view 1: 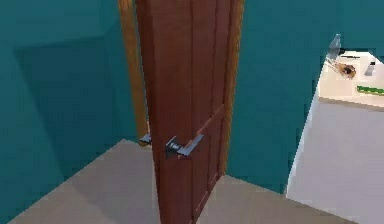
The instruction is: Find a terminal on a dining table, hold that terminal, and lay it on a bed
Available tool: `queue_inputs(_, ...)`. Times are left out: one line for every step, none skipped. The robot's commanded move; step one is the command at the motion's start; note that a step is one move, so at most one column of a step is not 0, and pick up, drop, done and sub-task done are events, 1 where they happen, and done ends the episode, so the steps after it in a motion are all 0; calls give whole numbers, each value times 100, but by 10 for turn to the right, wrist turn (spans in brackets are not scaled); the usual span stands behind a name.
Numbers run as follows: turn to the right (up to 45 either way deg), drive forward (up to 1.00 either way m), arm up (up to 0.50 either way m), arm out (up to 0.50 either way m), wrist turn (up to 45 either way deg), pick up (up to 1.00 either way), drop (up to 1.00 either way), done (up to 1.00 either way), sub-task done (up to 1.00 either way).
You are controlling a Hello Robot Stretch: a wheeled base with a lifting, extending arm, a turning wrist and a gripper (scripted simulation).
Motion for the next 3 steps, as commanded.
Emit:
queue_inputs(450,0,0,0,0,0,0,0,0)
queue_inputs(120,0,0,0,0,0,0,0,0)
queue_inputs(0,100,0,0,0,0,0,0,0)
